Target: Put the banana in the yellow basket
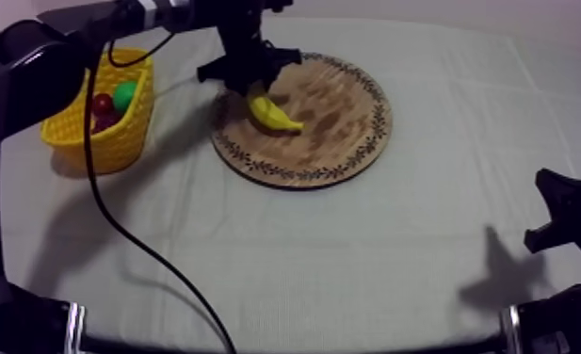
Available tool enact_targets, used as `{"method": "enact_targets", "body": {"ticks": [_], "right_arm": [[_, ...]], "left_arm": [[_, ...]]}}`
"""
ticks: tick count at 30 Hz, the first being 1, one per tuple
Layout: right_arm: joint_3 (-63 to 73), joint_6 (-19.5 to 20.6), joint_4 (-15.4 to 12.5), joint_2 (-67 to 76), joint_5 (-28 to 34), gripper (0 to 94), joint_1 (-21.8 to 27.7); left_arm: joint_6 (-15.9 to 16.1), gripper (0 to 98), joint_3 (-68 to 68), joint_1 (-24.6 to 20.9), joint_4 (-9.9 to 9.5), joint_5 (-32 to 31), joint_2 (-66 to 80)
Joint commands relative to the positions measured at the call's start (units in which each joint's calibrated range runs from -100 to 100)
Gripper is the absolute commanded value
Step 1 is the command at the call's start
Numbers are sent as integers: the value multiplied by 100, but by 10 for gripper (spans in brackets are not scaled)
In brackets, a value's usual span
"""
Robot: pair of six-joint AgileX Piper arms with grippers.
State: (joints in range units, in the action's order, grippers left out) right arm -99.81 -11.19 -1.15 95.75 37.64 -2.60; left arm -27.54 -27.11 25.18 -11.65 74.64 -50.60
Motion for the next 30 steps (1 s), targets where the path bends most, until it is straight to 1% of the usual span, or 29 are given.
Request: {"method": "enact_targets", "body": {"ticks": [1,12,15,20,23,30], "right_arm": [[3,-2,0,0,2,3,0],[3,-2,0,0,2,3,0],[3,-2,0,0,2,3,0],[3,-2,0,0,2,3,0],[3,-2,0,0,2,3,0],[3,-2,0,0,2,3,0]], "left_arm": [[31,321,32,-14,2,10,208],[353,306,708,-270,168,57,1854],[469,304,1071,-373,218,216,2380],[654,296,1782,-577,248,494,3219],[756,297,2188,-724,220,582,3700],[1040,293,2774,-1153,72,612,4608]]}}
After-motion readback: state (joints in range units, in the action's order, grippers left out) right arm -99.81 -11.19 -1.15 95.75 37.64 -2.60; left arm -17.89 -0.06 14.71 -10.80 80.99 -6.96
